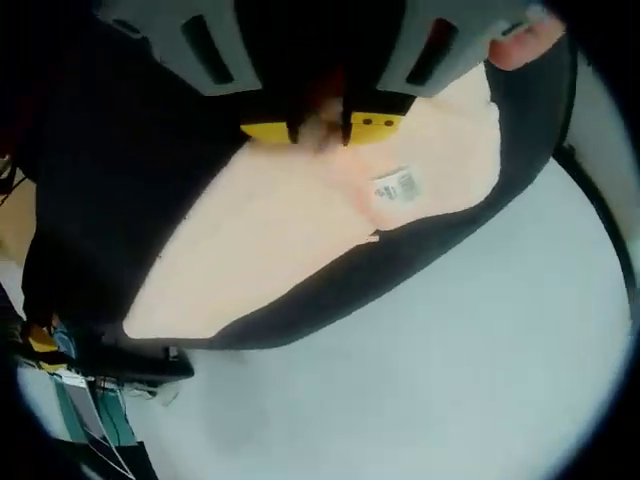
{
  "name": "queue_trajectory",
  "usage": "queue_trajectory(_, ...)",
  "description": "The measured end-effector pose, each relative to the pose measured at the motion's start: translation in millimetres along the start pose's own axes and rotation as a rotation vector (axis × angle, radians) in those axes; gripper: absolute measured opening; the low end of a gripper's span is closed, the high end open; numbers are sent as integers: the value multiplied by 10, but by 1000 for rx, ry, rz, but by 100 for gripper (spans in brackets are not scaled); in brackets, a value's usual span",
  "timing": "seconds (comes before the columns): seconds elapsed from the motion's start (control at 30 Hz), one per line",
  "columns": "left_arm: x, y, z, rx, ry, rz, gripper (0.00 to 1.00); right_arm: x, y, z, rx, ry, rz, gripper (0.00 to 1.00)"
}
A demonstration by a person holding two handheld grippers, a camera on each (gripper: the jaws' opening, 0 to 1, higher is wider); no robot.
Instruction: Fold the towel on the table until its edges align and the towel forms a compact rectangular stack.
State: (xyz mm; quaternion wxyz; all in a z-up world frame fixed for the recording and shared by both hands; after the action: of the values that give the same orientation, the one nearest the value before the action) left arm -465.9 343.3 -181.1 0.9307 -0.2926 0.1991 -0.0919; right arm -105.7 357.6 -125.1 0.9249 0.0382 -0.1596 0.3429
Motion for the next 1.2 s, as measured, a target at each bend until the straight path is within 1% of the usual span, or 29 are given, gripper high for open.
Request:
queue_trajectory(0.07,42,-93,127,37,-83,-90,49,-7,-2,-3,-6,-1,-1,13)
queue_trajectory(0.1,-33,-178,237,83,-109,-115,49,-8,-3,-2,-7,0,-2,13)
queue_trajectory(0.13,-181,-258,330,134,-166,-99,48,-10,-2,-2,-9,4,-3,13)
queue_trajectory(0.17,-392,-338,400,179,-207,-62,44,-19,4,0,-9,7,-1,13)
queue_trajectory(0.2,-626,-389,436,222,-182,-8,40,-39,17,0,-9,7,3,13)
queue_trajectory(0.23,-853,-421,410,232,-138,54,35,-61,30,3,-10,2,9,13)
queue_trajectory(0.3,-1164,-379,306,202,-88,110,34,-99,48,18,-12,-8,16,13)
queue_trajectory(0.33,-1266,-325,321,270,-10,97,34,-115,57,21,-12,-11,19,13)
queue_trajectory(0.37,-1372,-279,314,375,38,106,36,-126,64,22,-12,-12,22,13)
queue_trajectory(0.4,-1453,-215,258,417,96,114,37,-145,78,23,-12,-10,27,13)
queue_trajectory(0.43,-1405,-132,160,392,115,58,37,-155,87,20,-14,-9,30,13)
queue_trajectory(0.47,-1352,-51,69,359,65,0,42,-168,99,12,-19,-6,32,13)
queue_trajectory(0.5,-1324,33,-11,324,84,-29,47,-179,108,3,-23,-5,35,13)
queue_trajectory(0.53,-1284,142,-140,246,115,-46,50,-189,116,-8,-27,-2,37,13)
queue_trajectory(0.57,-1216,216,-189,222,162,-55,51,-196,124,-21,-34,3,39,13)
queue_trajectory(0.6,-1154,280,-223,222,194,-71,53,-206,131,-37,-43,7,41,13)
queue_trajectory(0.63,-997,297,-215,198,183,-95,55,-212,138,-48,-47,9,41,13)
queue_trajectory(0.67,-947,319,-177,206,162,-97,53,-222,150,-63,-53,12,43,13)
queue_trajectory(0.7,-975,348,-140,212,158,-94,53,-233,163,-77,-61,13,44,13)
queue_trajectory(0.83,-931,309,-40,179,183,-71,53,-295,202,-70,-72,1,49,13)
queue_trajectory(0.87,-952,270,-54,150,221,-43,53,-314,207,-59,-72,-1,53,13)
queue_trajectory(0.93,-995,211,-46,142,238,10,53,-339,213,-49,-71,-9,55,13)
queue_trajectory(0.97,-1034,190,-45,143,260,26,53,-341,216,-47,-71,-9,54,13)
queue_trajectory(1.0,-1030,157,-22,158,253,35,53,-343,224,-49,-72,-8,54,13)
queue_trajectory(1.03,-1016,119,25,193,239,48,53,-348,239,-54,-76,-5,55,13)
queue_trajectory(1.07,-981,89,63,225,233,42,53,-352,254,-59,-80,-4,56,13)
queue_trajectory(1.1,-930,69,61,223,239,40,54,-353,267,-59,-82,-6,57,13)
queue_trajectory(1.13,-869,111,44,205,304,37,57,-349,277,-53,-82,-7,54,13)
queue_trajectory(1.2,-784,242,-47,157,348,13,62,-343,299,-28,-77,-1,51,13)
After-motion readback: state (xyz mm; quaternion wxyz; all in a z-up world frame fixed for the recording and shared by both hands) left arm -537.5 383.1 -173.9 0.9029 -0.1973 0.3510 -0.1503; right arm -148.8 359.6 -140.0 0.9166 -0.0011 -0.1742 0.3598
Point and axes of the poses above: the point that each gripper's makers call its tool centre point, and the gripper's own axes: y roughly forward along the fingers, x roughly to its right, z roughly out of its top, the point moved 5 cm from there along -y, roughly backward along the fingers, and after that the axes turned 7 degrees about y, right-handed, at the moved point
